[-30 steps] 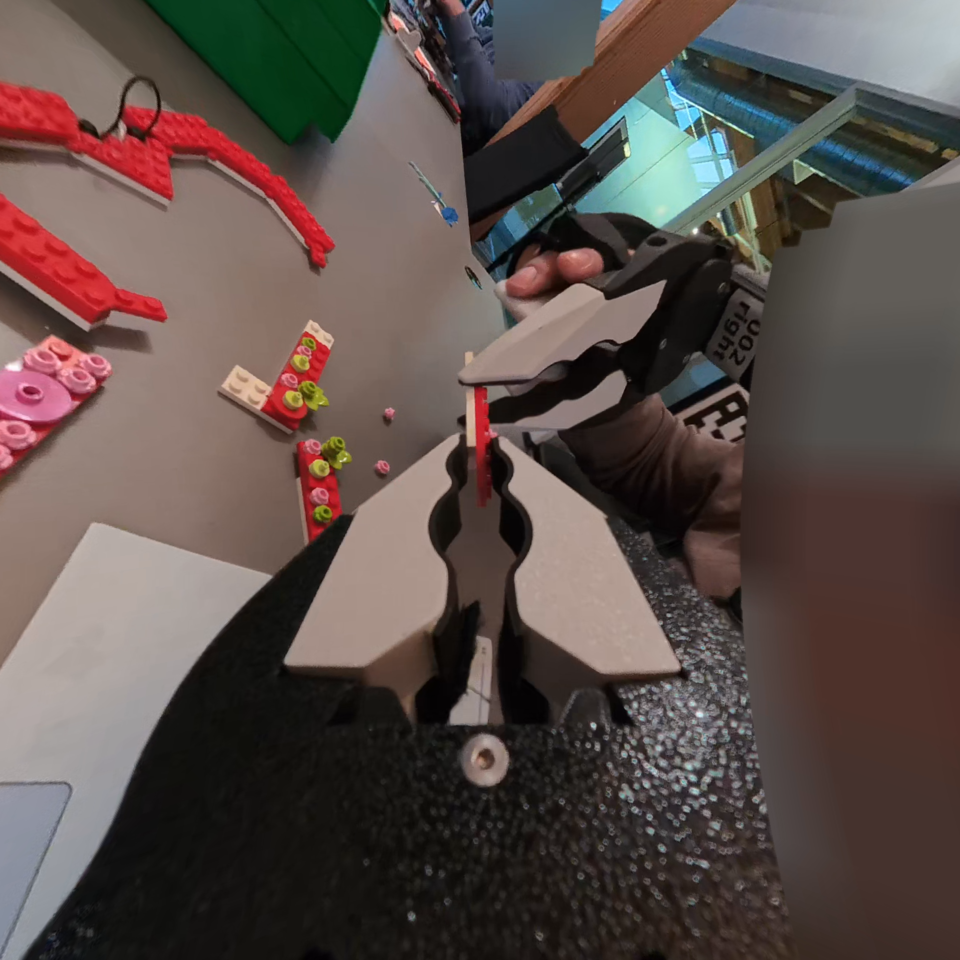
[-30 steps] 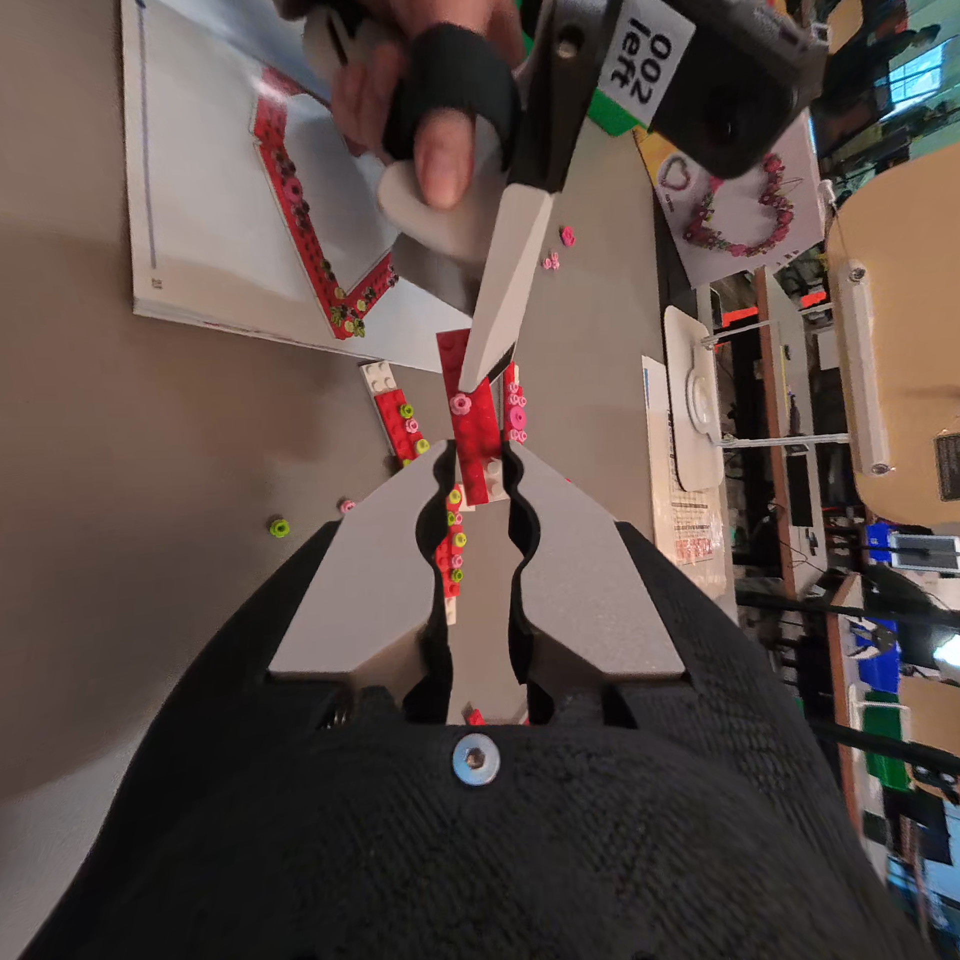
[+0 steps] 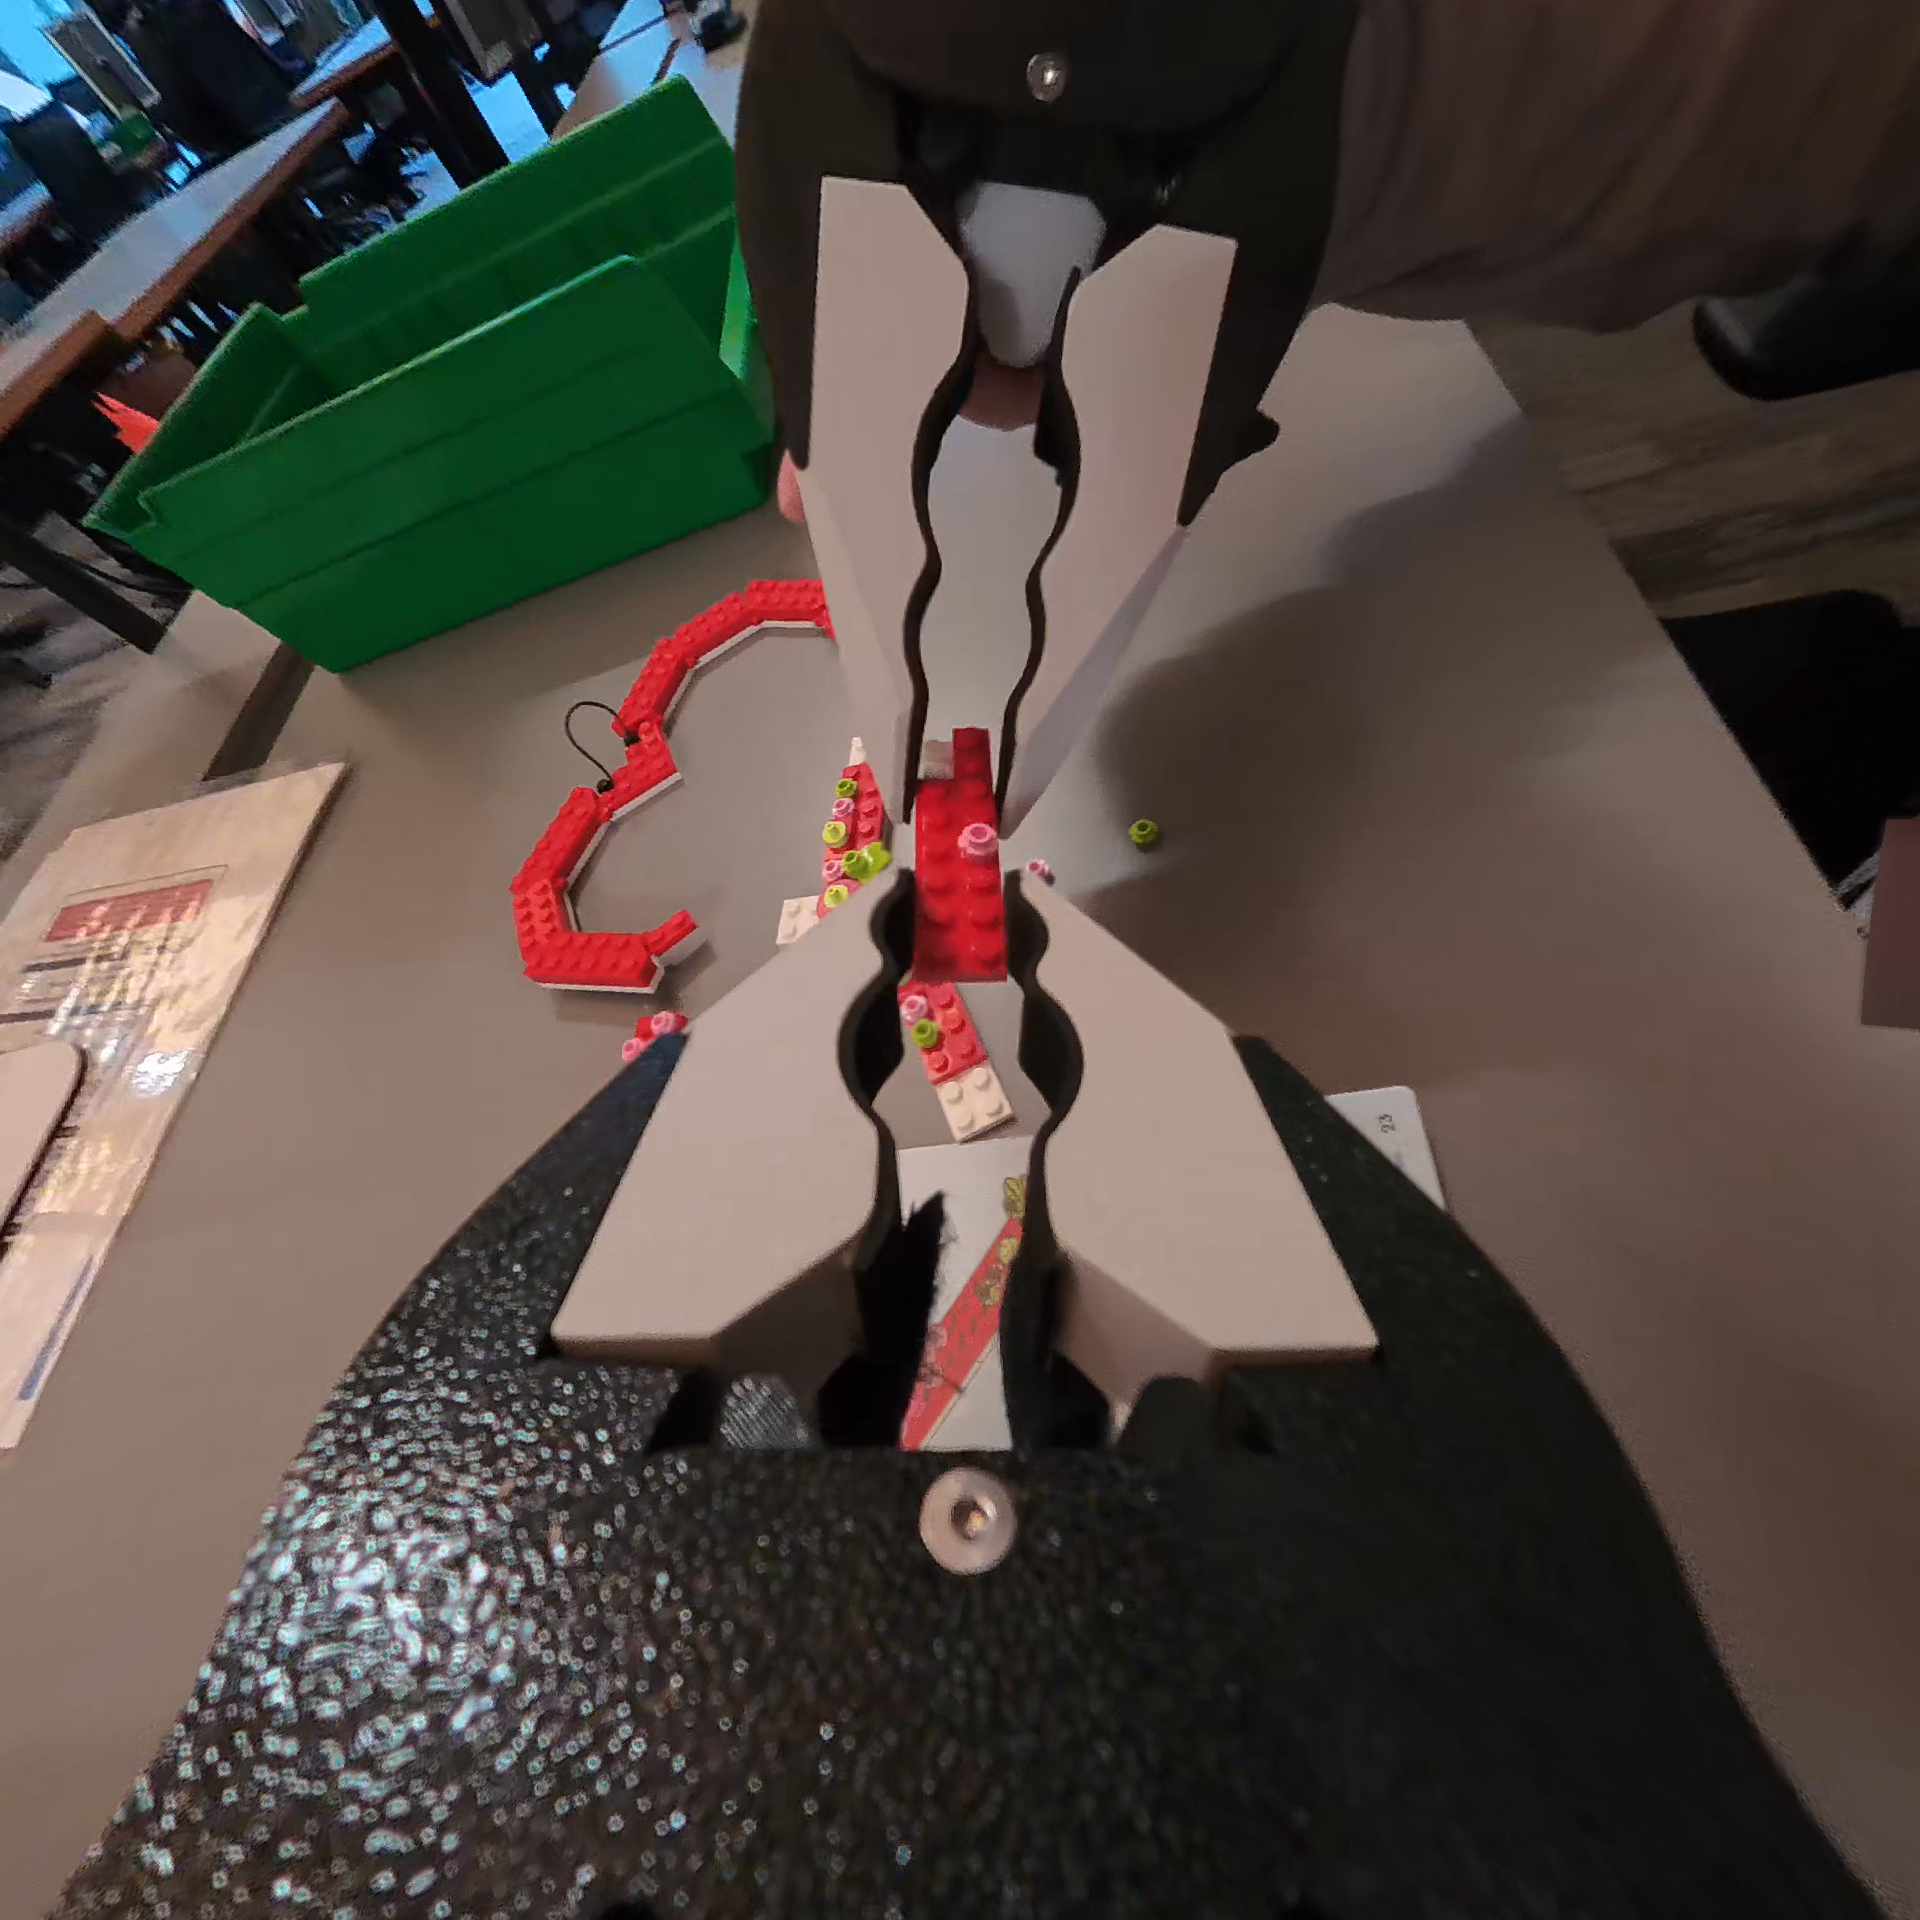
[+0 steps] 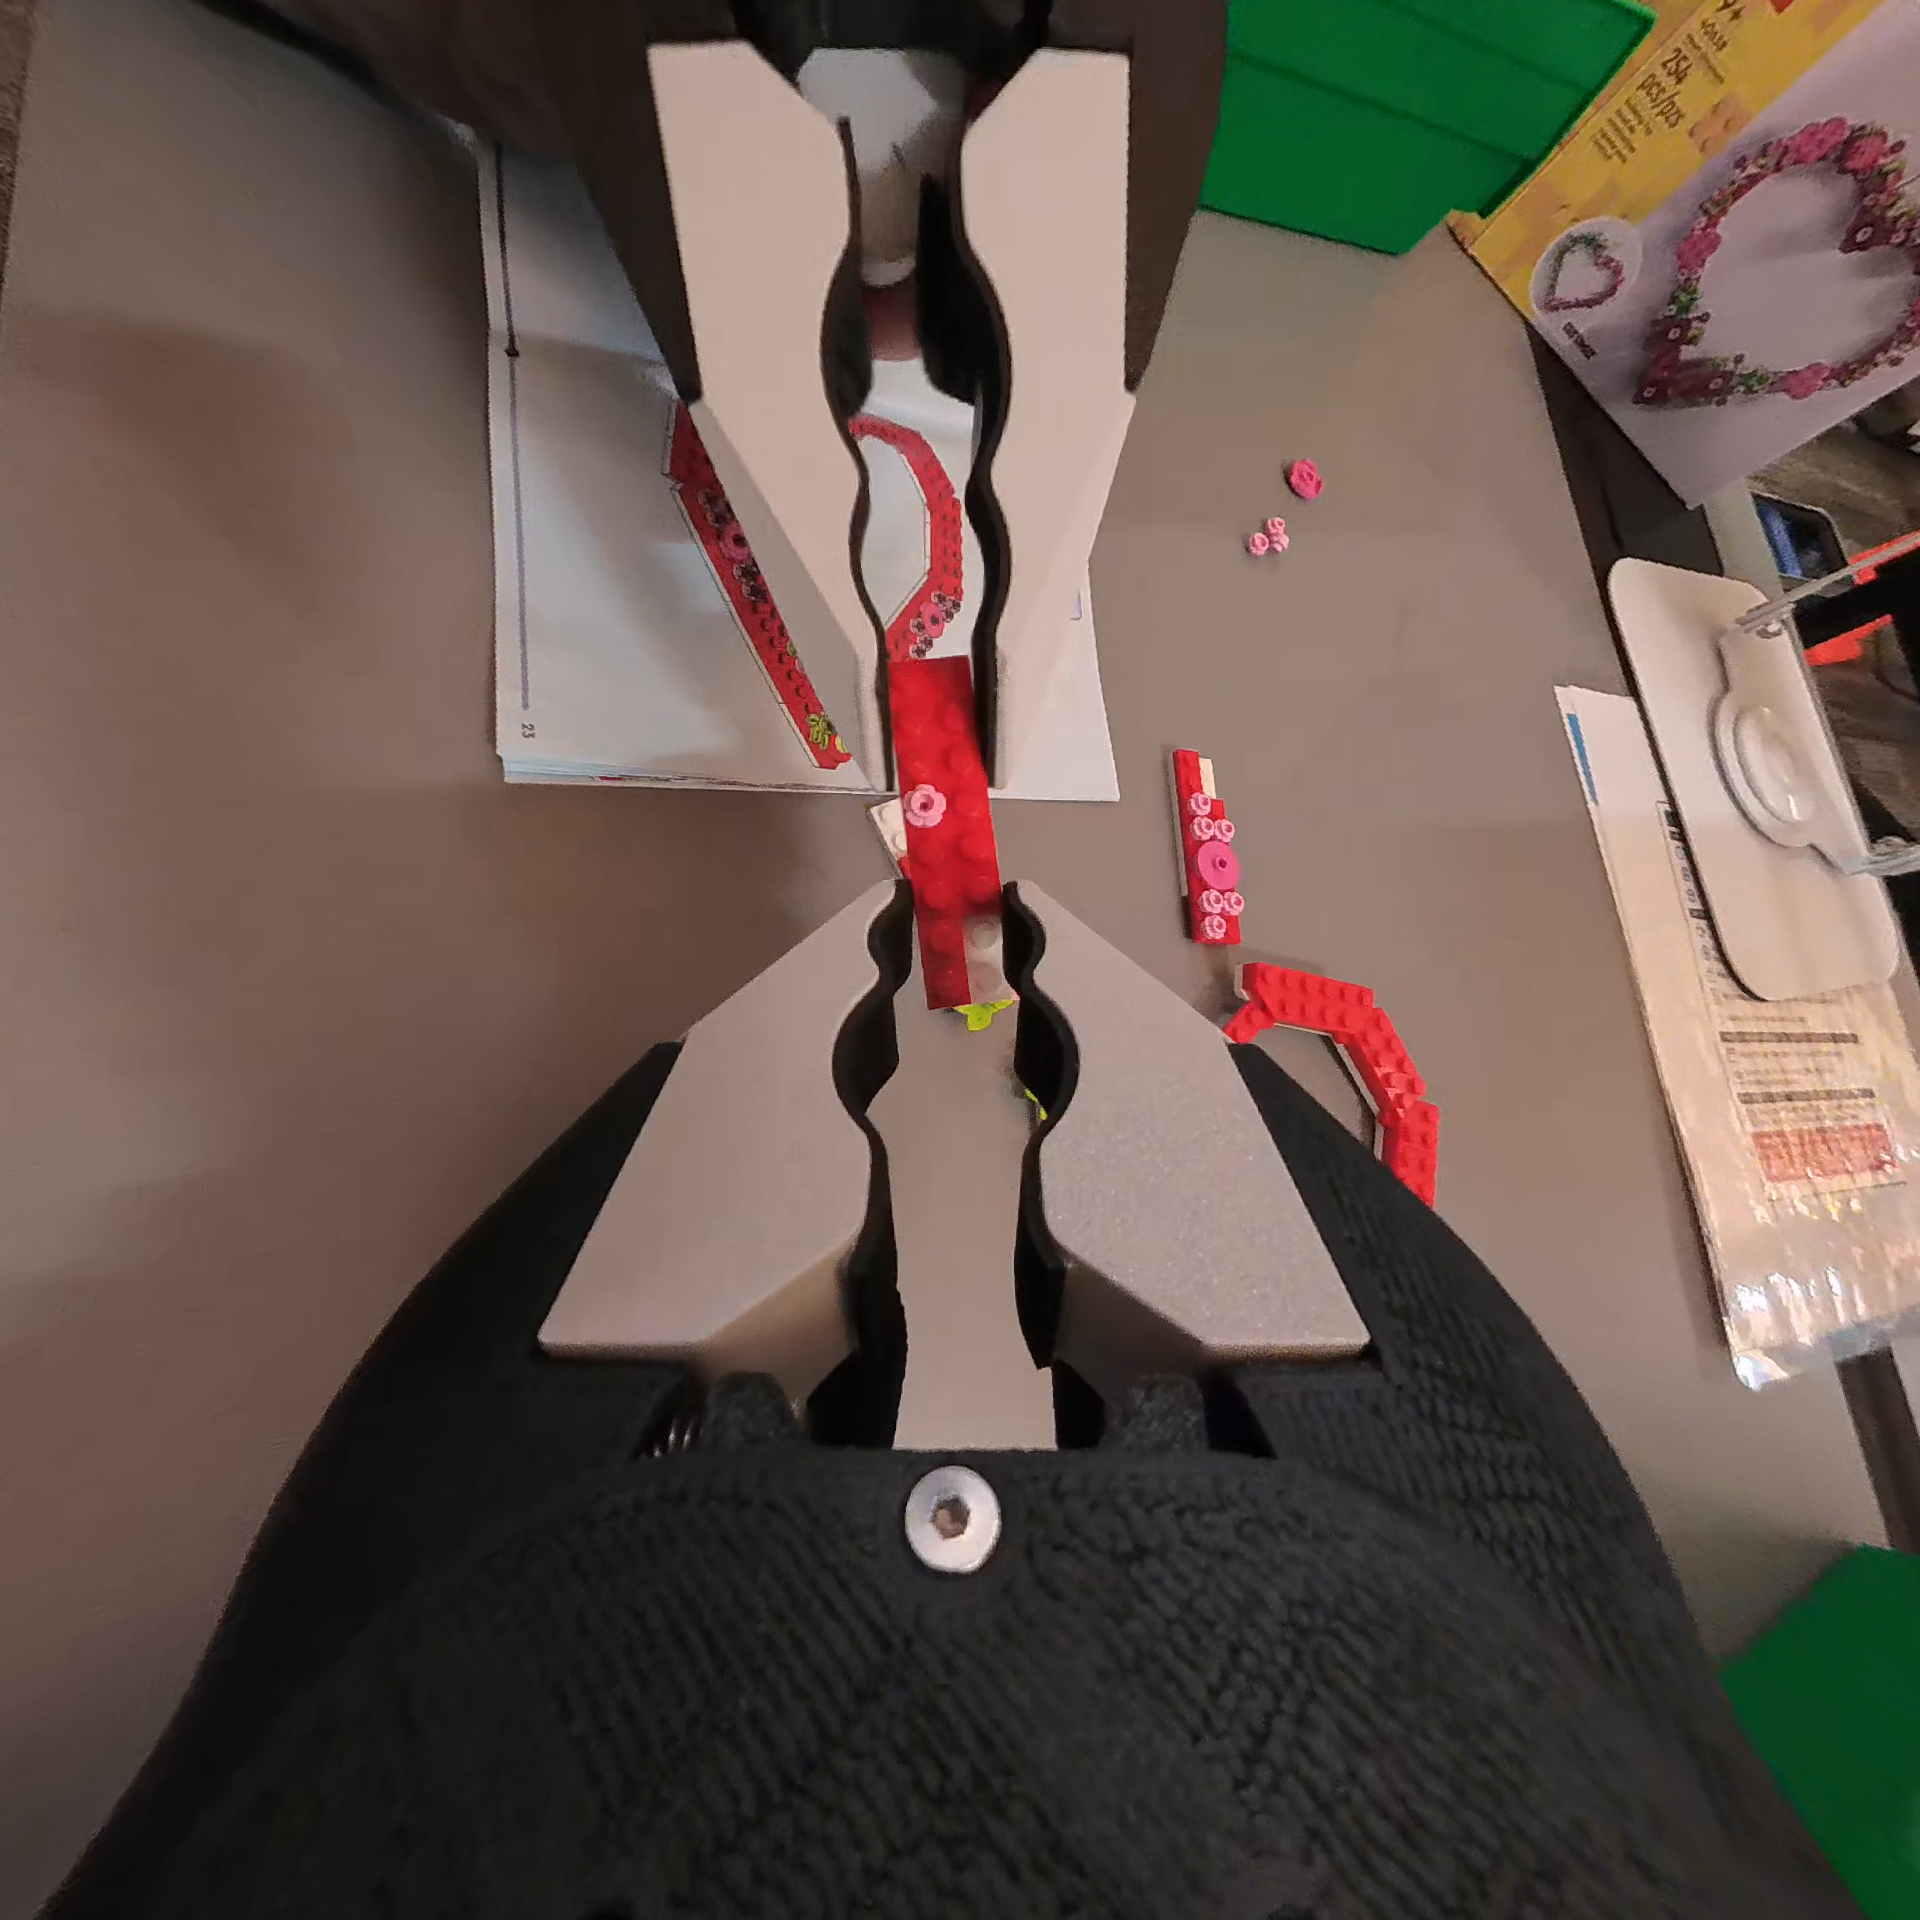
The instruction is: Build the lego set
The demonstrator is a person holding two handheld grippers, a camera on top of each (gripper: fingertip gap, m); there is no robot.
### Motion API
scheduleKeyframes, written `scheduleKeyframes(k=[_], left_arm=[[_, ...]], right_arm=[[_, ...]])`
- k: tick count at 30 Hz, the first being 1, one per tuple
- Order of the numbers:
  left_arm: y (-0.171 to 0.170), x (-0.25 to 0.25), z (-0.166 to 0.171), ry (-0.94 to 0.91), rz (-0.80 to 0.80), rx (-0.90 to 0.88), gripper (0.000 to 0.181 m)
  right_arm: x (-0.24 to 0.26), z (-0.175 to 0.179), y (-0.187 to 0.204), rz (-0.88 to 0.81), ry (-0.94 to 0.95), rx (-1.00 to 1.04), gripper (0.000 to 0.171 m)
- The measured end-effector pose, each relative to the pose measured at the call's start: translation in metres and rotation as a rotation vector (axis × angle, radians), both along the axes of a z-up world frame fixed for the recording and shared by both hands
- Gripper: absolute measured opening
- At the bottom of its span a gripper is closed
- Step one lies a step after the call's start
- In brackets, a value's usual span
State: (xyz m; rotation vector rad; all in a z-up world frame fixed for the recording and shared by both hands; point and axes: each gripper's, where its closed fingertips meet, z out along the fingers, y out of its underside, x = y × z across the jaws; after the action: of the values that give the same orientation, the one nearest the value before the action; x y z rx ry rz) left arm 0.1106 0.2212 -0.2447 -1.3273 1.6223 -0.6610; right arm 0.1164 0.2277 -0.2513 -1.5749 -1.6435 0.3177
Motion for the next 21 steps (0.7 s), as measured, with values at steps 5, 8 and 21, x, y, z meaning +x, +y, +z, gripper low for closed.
scheduleKeyframes(k=[5, 8, 21], left_arm=[[0.013, -0.007, 0.001, -0.043, 0.066, 0.008, 0.015], [0.021, -0.014, 0.000, -0.074, 0.093, -0.019, 0.014], [0.017, -0.013, -0.009, -0.124, 0.077, -0.102, 0.015]], right_arm=[[0.014, 0.008, 0.004, -0.092, 0.100, -0.053, 0.029], [0.038, -0.004, 0.000, -0.179, 0.161, -0.196, 0.025], [0.072, -0.051, -0.002, -0.380, 0.256, -0.490, 0.011]])
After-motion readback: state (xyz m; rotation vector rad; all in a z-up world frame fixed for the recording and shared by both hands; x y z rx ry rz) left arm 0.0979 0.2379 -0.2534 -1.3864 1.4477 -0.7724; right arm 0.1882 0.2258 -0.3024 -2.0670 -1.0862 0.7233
